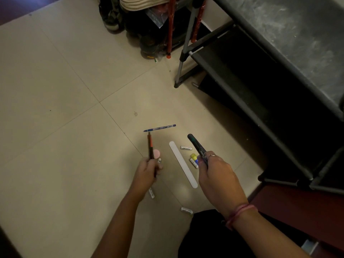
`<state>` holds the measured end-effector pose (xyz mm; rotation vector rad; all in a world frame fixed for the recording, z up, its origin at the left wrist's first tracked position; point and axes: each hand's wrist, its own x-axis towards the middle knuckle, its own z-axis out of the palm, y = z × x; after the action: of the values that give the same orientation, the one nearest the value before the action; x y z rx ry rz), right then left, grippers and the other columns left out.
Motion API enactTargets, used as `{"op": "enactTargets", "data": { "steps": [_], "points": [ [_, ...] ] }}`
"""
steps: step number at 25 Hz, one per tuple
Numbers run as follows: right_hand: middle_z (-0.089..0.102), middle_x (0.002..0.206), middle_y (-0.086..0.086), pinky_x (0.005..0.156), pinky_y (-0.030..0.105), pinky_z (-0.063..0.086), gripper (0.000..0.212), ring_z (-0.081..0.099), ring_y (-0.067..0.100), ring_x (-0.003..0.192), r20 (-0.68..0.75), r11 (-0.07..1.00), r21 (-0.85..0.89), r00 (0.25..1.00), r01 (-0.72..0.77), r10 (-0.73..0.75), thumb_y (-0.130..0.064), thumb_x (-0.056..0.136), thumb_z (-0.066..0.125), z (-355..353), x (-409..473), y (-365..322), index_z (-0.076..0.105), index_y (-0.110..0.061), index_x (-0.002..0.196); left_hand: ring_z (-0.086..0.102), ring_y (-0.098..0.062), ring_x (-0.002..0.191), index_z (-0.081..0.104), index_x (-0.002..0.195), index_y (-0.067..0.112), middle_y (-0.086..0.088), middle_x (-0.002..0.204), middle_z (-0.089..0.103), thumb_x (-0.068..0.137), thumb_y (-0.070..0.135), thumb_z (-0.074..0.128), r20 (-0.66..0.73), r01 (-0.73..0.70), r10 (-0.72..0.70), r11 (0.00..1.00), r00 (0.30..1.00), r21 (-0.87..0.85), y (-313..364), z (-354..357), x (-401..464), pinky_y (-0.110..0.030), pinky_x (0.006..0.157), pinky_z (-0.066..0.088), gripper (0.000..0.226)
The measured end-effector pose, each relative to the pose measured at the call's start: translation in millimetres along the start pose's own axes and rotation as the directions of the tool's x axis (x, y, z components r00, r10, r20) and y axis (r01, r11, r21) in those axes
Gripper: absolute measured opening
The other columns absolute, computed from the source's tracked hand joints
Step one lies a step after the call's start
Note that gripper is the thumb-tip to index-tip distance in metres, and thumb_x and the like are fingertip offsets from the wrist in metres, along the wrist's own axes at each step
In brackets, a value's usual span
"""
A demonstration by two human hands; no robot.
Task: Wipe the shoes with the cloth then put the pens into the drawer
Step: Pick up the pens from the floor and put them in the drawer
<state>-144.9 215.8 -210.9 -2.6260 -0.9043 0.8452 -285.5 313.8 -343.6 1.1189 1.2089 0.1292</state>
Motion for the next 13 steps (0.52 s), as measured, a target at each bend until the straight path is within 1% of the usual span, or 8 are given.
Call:
{"op": "enactTargets", "data": {
  "steps": [1,3,4,6,9,11,12,13],
  "points": [
    [0.053,0.089,-0.008,0.045,0.014,0.029,0.029,0.043,0.000,0.063,-0.012,0.998,0.067,1.000,-0.006,0.007,-0.045,0.098,0.036,-2,-1,-3,0.050,-0.020,0.100,0.047,-0.009,0.055,0.055,0.093,0.006,0.000,0.066,0.054,0.098,0.026,0.041,0.139,-0.028,0.037,0.998,0.990,-0.064,22,12,-21,-0.024,0.051,0.038,0.024],
    [0.053,0.088,-0.010,0.051,0.013,0.031,0.043,0.049,0.002,0.071,-0.039,0.981,0.196,0.999,0.018,-0.010,-0.064,0.086,0.042,-4,-4,-7,0.050,-0.022,0.090,0.049,-0.007,0.056,0.052,0.099,0.012,0.001,0.067,0.053,0.104,0.019,0.034,0.361,-0.084,0.104,0.994,0.927,-0.070,60,33,-61,-0.022,0.055,0.041,0.020],
    [0.055,0.084,-0.009,0.052,0.013,0.032,0.042,0.052,0.002,0.072,-0.052,0.965,0.260,0.999,0.020,-0.006,-0.067,0.082,0.046,-6,-5,-9,0.048,-0.025,0.086,0.051,-0.005,0.056,0.051,0.100,0.015,0.003,0.066,0.055,0.104,0.017,0.032,0.446,-0.106,0.117,0.993,0.887,-0.049,74,39,-77,-0.021,0.056,0.043,0.020],
    [0.055,0.075,-0.007,0.050,0.014,0.032,0.033,0.053,0.003,0.064,-0.051,0.949,0.315,0.998,-0.025,0.044,-0.059,0.086,0.049,-9,-3,-9,0.045,-0.026,0.083,0.056,0.000,0.060,0.048,0.103,0.020,0.004,0.070,0.058,0.104,0.013,0.031,0.581,-0.131,0.113,0.991,0.806,-0.011,91,49,-93,-0.016,0.062,0.049,0.018],
    [0.053,0.073,-0.004,0.049,0.016,0.029,0.028,0.049,0.005,0.062,-0.058,0.968,0.239,0.994,-0.081,0.097,-0.047,0.096,0.040,-9,0,-2,0.043,-0.021,0.088,0.064,0.003,0.076,0.048,0.110,0.023,0.003,0.089,0.062,0.102,0.008,0.040,0.726,-0.046,-0.002,0.998,0.688,0.046,100,49,-86,-0.018,0.078,0.053,0.018],
    [0.054,0.075,-0.002,0.048,0.018,0.027,0.025,0.049,0.007,0.065,-0.104,0.978,0.190,0.989,-0.080,0.101,-0.044,0.097,0.038,-8,3,1,0.041,-0.021,0.090,0.064,0.001,0.091,0.057,0.108,0.025,0.006,0.099,0.067,0.099,0.013,0.048,0.793,-0.033,-0.110,0.986,0.599,0.162,105,41,-61,-0.023,0.094,0.051,0.017],
    [0.053,0.074,-0.002,0.047,0.019,0.028,0.024,0.050,0.009,0.065,-0.125,0.982,0.170,0.987,-0.082,0.104,-0.043,0.098,0.037,-9,4,1,0.040,-0.021,0.090,0.064,0.000,0.097,0.063,0.103,0.027,0.007,0.101,0.069,0.095,0.020,0.053,0.797,-0.080,-0.161,0.964,0.582,0.253,105,34,-42,-0.024,0.098,0.048,0.014],
    [0.053,0.072,-0.003,0.046,0.020,0.029,0.023,0.050,0.011,0.063,-0.133,0.986,0.140,0.985,-0.088,0.106,-0.042,0.098,0.036,-10,4,2,0.041,-0.020,0.092,0.065,-0.003,0.101,0.068,0.098,0.027,0.007,0.103,0.071,0.090,0.026,0.057,0.764,-0.139,-0.198,0.926,0.613,0.352,102,27,-18,-0.026,0.100,0.046,0.014]
  ]
}}
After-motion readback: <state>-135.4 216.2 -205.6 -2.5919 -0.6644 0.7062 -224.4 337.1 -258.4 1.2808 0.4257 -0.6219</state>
